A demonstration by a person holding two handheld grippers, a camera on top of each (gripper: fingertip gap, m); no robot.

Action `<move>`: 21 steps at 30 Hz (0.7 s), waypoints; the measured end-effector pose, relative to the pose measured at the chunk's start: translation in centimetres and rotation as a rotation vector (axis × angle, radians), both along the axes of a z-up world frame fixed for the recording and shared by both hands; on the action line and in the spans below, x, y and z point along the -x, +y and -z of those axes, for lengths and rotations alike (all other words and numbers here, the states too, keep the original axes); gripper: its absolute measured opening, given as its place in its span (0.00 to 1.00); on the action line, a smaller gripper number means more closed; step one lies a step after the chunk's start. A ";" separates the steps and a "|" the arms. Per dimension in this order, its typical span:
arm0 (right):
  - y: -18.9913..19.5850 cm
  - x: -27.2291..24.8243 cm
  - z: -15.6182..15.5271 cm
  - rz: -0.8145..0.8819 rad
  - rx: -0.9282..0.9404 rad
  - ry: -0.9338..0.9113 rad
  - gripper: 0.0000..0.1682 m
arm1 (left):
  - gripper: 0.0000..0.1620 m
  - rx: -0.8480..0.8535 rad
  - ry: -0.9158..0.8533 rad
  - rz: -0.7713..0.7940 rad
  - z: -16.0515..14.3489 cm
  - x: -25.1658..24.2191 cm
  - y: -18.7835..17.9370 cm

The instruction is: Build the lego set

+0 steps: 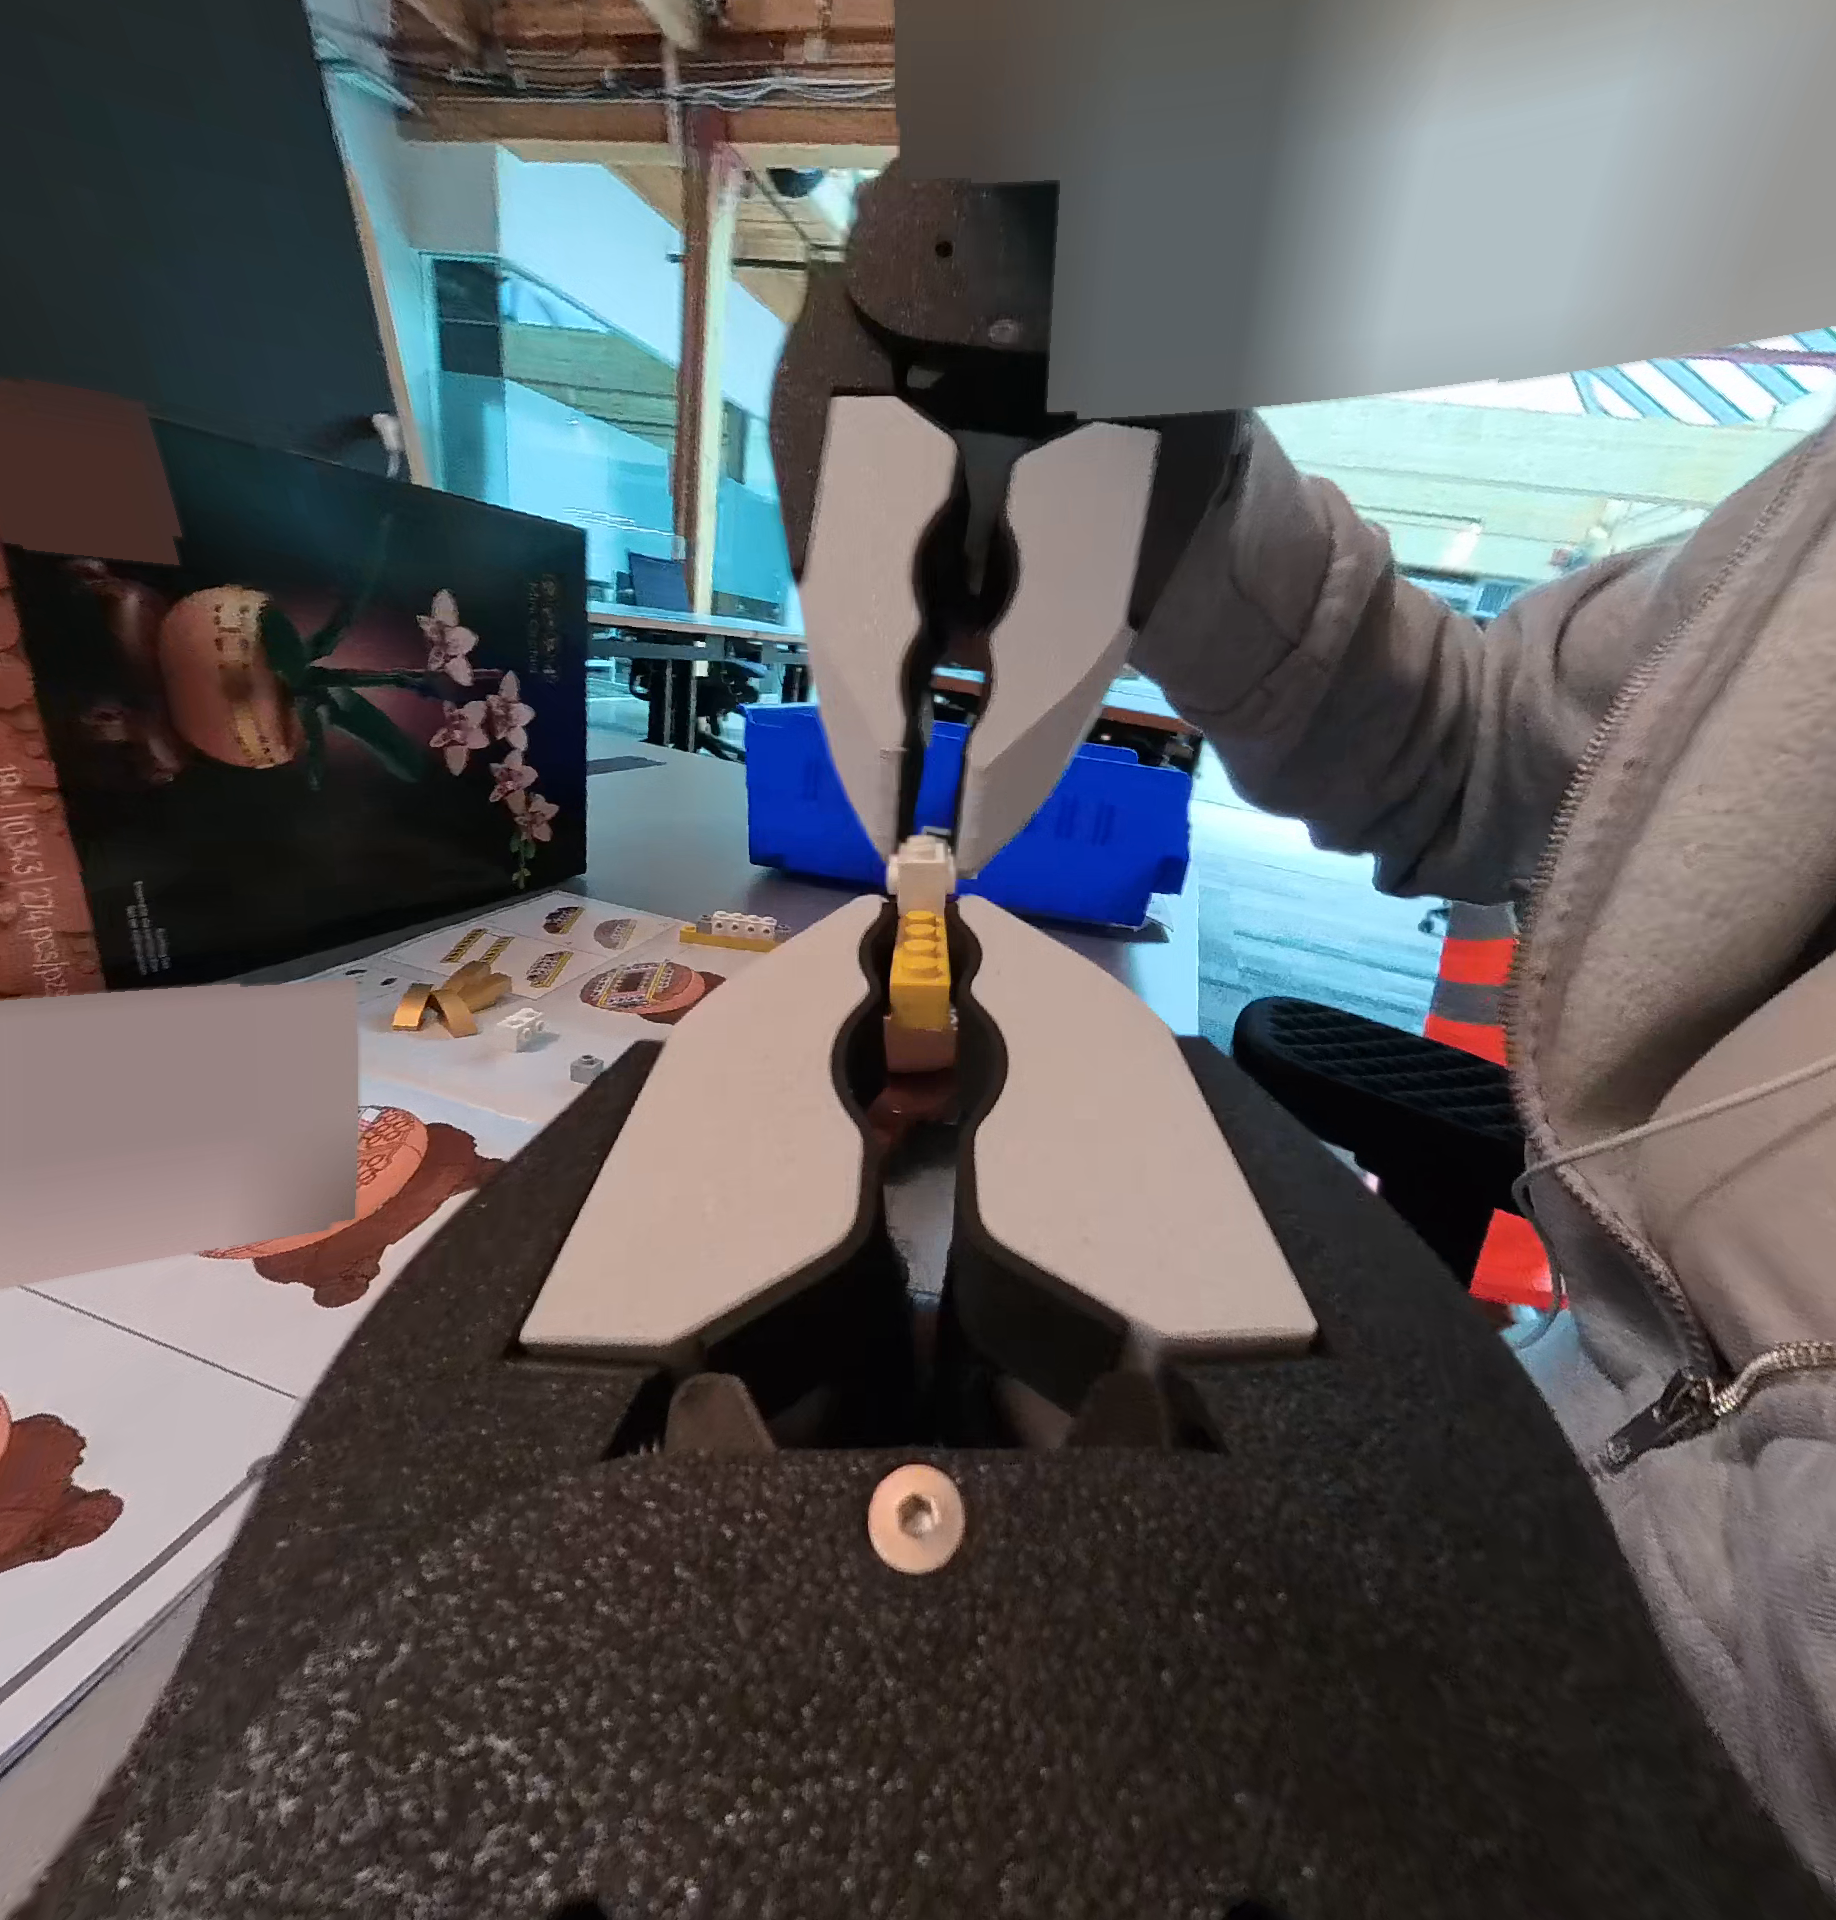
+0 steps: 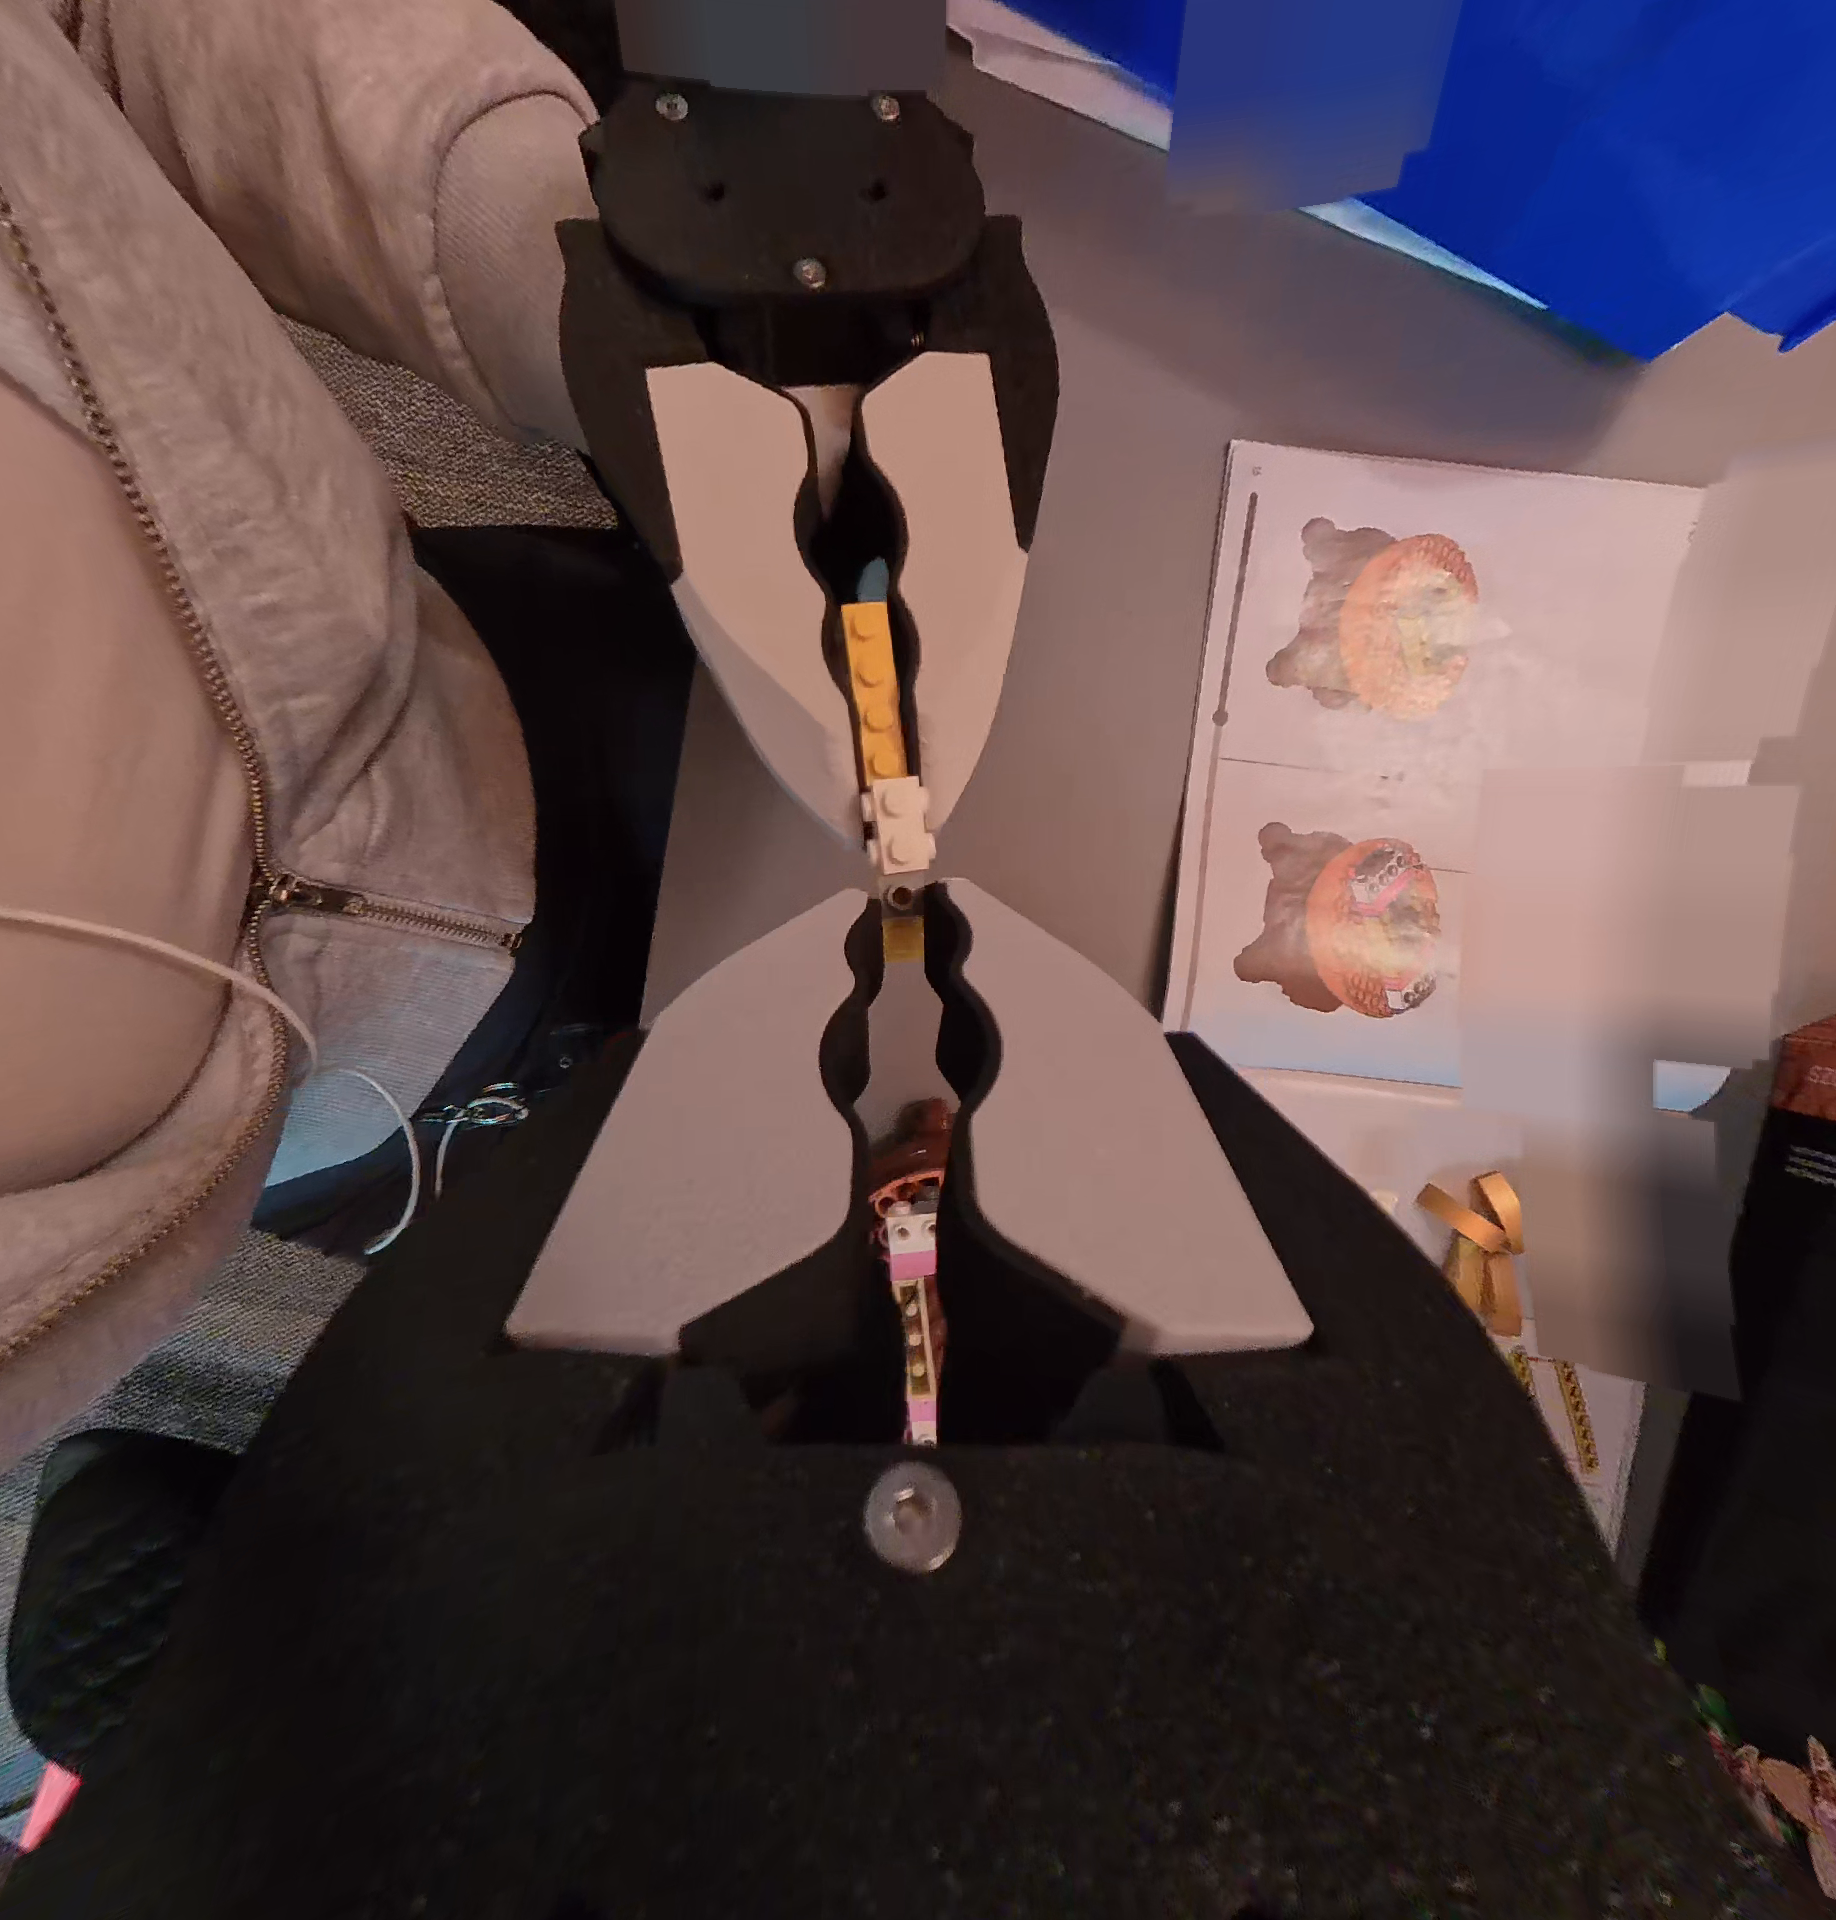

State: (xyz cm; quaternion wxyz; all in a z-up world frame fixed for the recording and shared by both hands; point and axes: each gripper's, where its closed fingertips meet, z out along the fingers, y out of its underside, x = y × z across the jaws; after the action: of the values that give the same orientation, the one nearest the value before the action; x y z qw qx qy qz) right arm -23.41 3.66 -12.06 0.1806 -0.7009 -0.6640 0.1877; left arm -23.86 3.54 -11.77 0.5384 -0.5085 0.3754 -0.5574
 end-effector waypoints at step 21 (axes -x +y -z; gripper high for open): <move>0.0 0.7 0.0 -0.003 -0.037 -0.028 0.04 | 0.04 -0.013 -0.028 -0.024 -1.1 1.1 0.5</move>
State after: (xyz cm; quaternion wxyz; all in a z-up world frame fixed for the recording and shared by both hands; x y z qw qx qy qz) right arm -24.13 3.69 -12.08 0.1840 -0.6991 -0.6707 0.1660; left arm -24.98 4.09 -10.71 0.5534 -0.5016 0.3654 -0.5556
